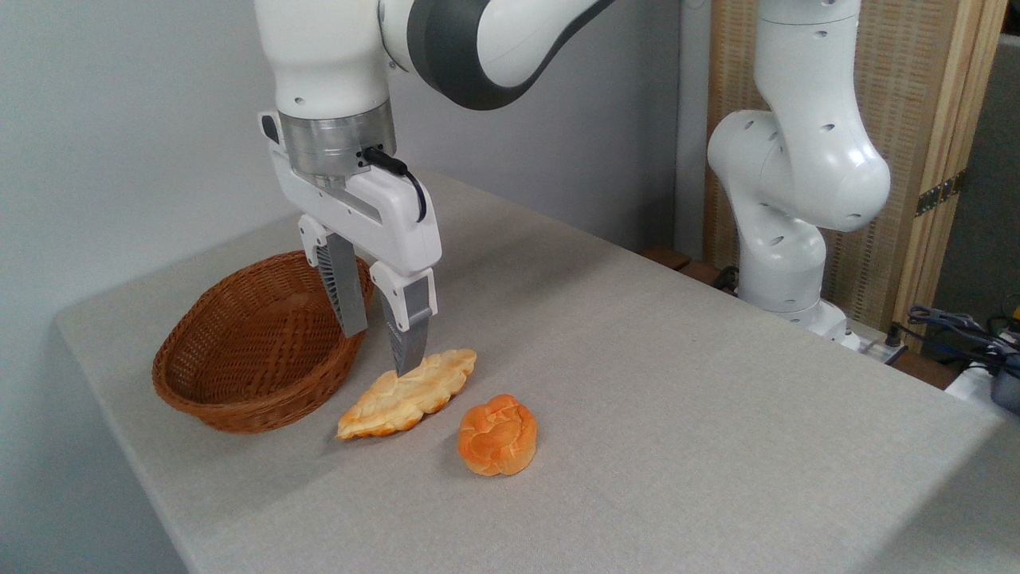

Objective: Put bread into the basket

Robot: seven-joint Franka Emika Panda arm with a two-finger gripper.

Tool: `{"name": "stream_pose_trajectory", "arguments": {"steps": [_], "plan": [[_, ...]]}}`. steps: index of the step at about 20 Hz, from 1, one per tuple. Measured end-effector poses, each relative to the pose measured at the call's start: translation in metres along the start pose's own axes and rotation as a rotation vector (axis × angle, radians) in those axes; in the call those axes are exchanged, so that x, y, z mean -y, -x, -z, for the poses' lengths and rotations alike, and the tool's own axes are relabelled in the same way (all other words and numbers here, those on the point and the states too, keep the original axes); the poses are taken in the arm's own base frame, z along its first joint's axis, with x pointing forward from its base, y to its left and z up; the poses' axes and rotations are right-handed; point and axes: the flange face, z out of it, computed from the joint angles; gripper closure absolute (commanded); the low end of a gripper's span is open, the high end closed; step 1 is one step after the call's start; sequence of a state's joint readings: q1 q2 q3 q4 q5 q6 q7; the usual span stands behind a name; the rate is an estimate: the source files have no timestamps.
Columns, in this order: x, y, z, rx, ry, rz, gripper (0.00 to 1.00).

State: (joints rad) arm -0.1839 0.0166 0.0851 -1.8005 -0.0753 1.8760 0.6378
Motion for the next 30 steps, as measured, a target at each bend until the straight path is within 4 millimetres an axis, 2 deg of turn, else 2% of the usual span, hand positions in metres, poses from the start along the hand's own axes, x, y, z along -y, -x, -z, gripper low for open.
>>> {"name": "stream_pose_trajectory", "arguments": {"steps": [3, 10, 15, 19, 28, 29, 30], "plan": [[0.003, 0.003, -0.003, 0.007, 0.004, 0.007, 0.00], [0.004, 0.012, -0.023, 0.053, 0.034, 0.018, 0.00], [0.018, 0.041, -0.056, 0.164, 0.019, -0.042, 0.00], [0.032, 0.063, -0.071, 0.193, 0.048, -0.094, 0.00], [0.031, 0.063, -0.104, 0.230, 0.076, -0.110, 0.00], [0.031, 0.063, -0.106, 0.232, 0.077, -0.110, 0.06], [0.031, 0.062, -0.107, 0.233, 0.077, -0.110, 0.22]]}}
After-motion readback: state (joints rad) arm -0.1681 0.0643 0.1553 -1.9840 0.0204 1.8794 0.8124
